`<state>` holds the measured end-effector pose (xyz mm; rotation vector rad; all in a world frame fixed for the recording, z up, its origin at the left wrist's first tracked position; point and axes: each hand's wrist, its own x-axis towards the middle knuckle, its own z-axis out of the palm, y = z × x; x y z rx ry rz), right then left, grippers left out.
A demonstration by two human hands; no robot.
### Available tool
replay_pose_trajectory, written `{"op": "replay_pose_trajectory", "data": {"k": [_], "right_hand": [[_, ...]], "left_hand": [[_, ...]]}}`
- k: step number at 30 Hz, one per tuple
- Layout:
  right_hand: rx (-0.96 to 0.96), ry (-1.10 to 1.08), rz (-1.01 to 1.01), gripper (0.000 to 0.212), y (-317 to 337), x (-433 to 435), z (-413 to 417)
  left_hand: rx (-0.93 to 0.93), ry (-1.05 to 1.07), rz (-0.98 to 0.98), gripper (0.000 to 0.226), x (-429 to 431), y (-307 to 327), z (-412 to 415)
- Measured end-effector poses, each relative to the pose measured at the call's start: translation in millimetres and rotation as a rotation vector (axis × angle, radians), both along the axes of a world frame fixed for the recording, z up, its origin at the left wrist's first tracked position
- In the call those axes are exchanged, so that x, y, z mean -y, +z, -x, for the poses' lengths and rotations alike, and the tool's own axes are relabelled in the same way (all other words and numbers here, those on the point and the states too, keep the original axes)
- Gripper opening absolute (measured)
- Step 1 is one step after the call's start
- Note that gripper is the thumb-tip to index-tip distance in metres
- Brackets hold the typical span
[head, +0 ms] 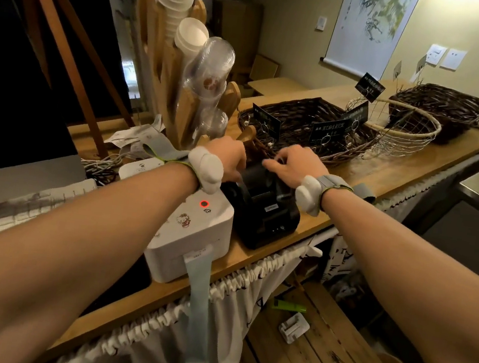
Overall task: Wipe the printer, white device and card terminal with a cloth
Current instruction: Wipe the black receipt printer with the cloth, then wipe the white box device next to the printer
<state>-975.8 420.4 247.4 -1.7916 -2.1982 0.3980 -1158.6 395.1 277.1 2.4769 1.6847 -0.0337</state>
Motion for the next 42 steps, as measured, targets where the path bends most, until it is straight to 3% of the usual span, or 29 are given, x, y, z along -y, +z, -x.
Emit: {"op": "replay_pose_trajectory", "data": {"k": [5, 7, 10, 12, 14, 19, 21, 23, 27, 30, 34, 37, 41, 42], "right_hand": [[-0.273, 0.107, -0.177, 0.026, 8, 21, 70], [-0.358, 0.191, -0.168, 0.020, 7, 35, 97], [-0.014, 0.417, -0.099, 0.026, -7, 54, 129], [0.152, 0.407, -0.132, 0.031, -11, 58, 139], [0.131, 0.365, -0.140, 0.033, -8, 56, 146], [0.161, 0.587, -0.139, 0.037, -16, 60, 185], [0.158, 0.506, -0.146, 0.040, -13, 45, 189], [0.187, 0.440, -0.102, 0.042, -12, 37, 199], [0.192, 0.545, -0.049, 0.039, -12, 38, 210], [0.228, 0.438, -0.038, 0.037, -6, 20, 206], [0.203, 0.634, -0.032, 0.038, -13, 33, 219], [0.251, 0.467, -0.079, 0.041, -10, 17, 217], [0.223, 0.701, -0.038, 0.041, -15, 34, 235], [0.229, 0.670, -0.086, 0.040, -14, 29, 231]], "left_hand": [[-0.041, 0.104, -0.025, 0.022, 21, 18, 34], [-0.121, 0.162, -0.028, 0.033, 29, 17, 56], [-0.171, 0.268, 0.031, 0.026, 40, 9, 99], [-0.173, 0.329, 0.048, 0.018, 50, 4, 125], [-0.143, 0.374, 0.017, 0.017, 57, 0, 142], [-0.128, 0.454, -0.150, 0.023, 63, -3, 168], [-0.128, 0.464, -0.182, 0.024, 62, -5, 173], [-0.144, 0.474, -0.180, 0.023, 59, -7, 175], [-0.132, 0.472, -0.155, 0.023, 50, -9, 179], [-0.118, 0.516, -0.143, 0.021, 48, -14, 185], [-0.121, 0.549, -0.164, 0.020, 43, -19, 197], [-0.121, 0.555, -0.193, 0.022, 39, -19, 203], [-0.152, 0.574, -0.252, 0.023, 36, -18, 208], [-0.157, 0.580, -0.256, 0.022, 35, -19, 209]]}}
